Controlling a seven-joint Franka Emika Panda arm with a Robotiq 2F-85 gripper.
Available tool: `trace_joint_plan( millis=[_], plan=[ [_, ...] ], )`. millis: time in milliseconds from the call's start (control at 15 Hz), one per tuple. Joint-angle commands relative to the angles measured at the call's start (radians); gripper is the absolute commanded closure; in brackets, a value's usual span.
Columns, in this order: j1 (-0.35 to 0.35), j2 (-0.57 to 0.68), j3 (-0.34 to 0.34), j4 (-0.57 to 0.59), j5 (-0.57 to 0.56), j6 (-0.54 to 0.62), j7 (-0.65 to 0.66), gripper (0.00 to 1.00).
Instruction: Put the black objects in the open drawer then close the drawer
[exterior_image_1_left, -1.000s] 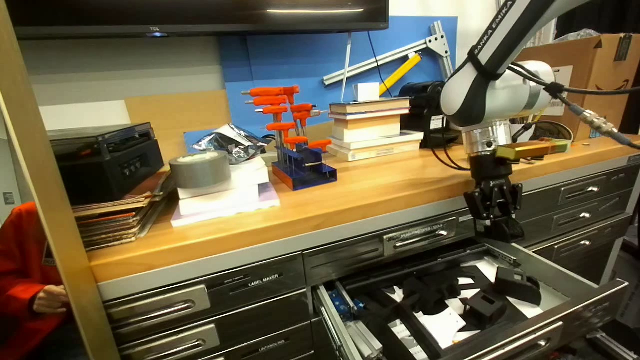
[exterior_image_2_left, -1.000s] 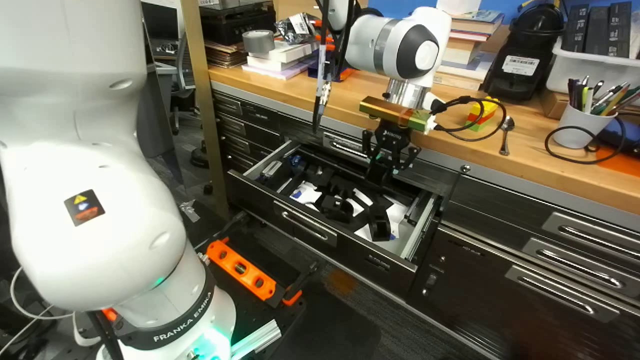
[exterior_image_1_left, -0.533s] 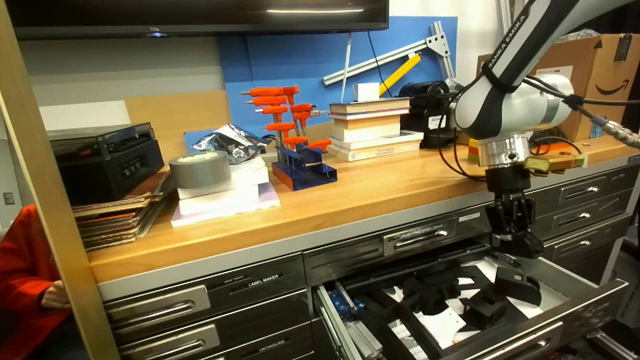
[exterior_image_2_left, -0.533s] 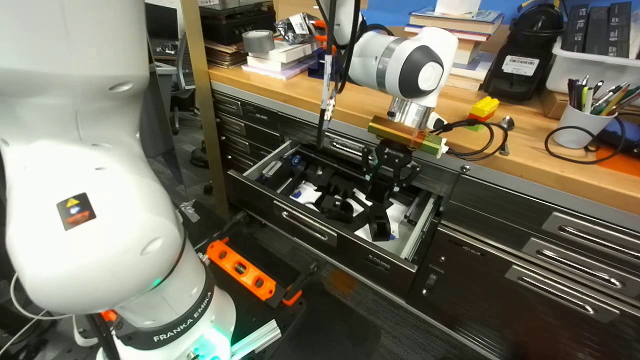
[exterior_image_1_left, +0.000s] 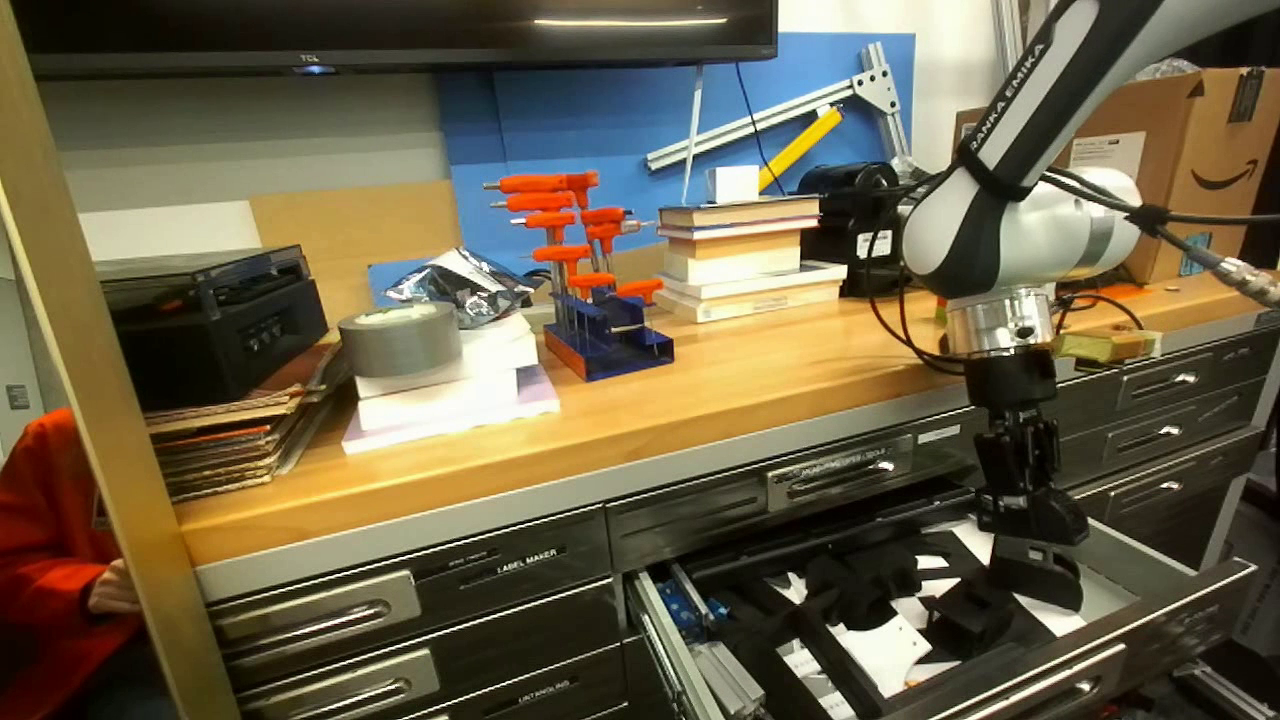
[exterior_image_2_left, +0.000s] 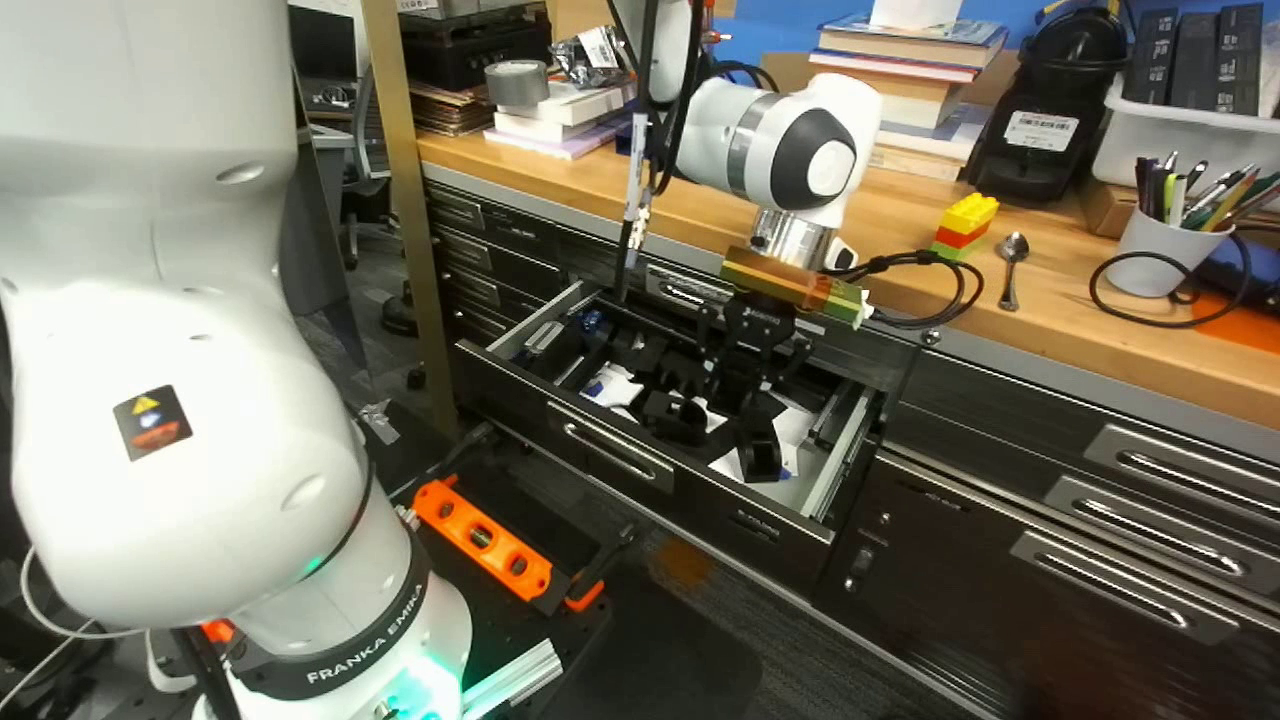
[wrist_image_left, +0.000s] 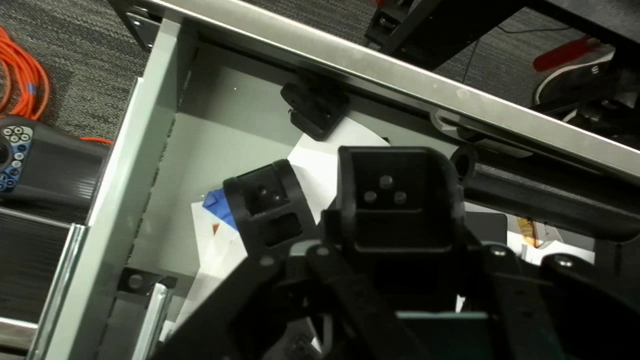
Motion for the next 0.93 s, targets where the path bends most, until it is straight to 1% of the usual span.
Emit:
trace_joint_plan(
  millis=[0,200,267,333,400,467,533,600,667,867],
  plan=[
    [0.004,-0.025,0.013,-0.032,0.009,0.014,-0.026,0.69],
    [0.006,-0.027,0.018,-0.033,0.008,0.012,-0.031,0.69],
    [0.007,-0.026,0.018,-0.032,0.010,0.006,-0.021,0.65],
    [0.010,-0.026,0.017,-0.031,0.004,0.005,-0.017,0.19],
    [0.010,-0.026,0.017,-0.031,0.005,0.003,-0.015,0.18],
    [0.012,-0.027,0.016,-0.032,0.003,0.002,-0.011,0.14],
    [0.014,-0.033,0.015,-0.036,0.000,0.002,-0.008,0.06],
    [0.016,-0.039,0.014,-0.041,-0.003,0.000,-0.002,0.02],
    [0.017,-0.047,0.013,-0.048,-0.004,0.004,0.001,0.00],
    [0.008,-0.087,0.009,-0.068,0.029,0.004,0.022,0.00]
  ],
)
